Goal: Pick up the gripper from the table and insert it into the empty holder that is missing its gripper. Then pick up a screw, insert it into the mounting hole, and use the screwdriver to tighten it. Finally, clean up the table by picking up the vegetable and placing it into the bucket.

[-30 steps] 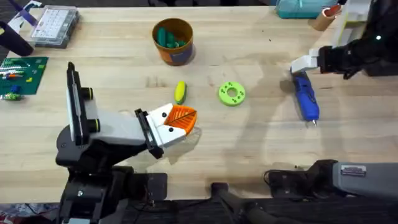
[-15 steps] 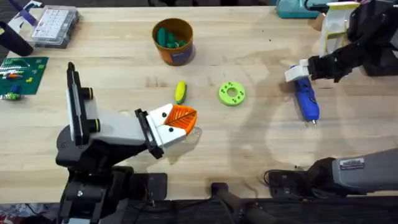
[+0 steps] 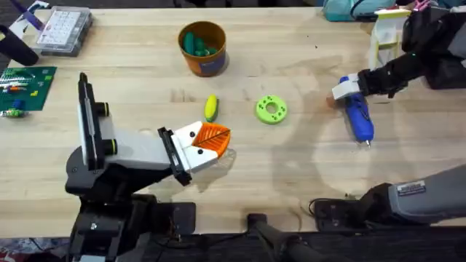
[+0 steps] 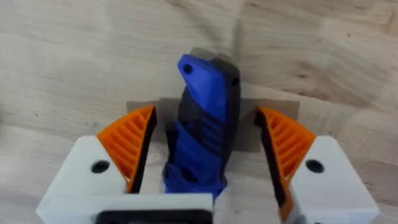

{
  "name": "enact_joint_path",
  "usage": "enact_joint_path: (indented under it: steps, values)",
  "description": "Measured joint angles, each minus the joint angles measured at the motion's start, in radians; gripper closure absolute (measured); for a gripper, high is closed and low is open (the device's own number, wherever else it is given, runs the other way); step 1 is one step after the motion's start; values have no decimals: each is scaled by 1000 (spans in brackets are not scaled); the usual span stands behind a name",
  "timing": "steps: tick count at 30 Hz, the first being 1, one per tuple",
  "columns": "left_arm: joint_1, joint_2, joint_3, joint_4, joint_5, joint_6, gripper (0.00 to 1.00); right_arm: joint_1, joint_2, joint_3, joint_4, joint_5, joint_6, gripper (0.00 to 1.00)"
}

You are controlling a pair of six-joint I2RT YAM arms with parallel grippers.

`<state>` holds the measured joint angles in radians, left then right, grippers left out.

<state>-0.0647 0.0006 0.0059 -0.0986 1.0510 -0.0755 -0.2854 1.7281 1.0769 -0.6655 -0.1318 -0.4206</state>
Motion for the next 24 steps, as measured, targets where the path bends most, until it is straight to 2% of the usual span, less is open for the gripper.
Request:
enact_joint_path:
  steps: [24]
  values:
    - [0,0,0,0,0,0,984,-1,33,21,-10,23,-6,25]
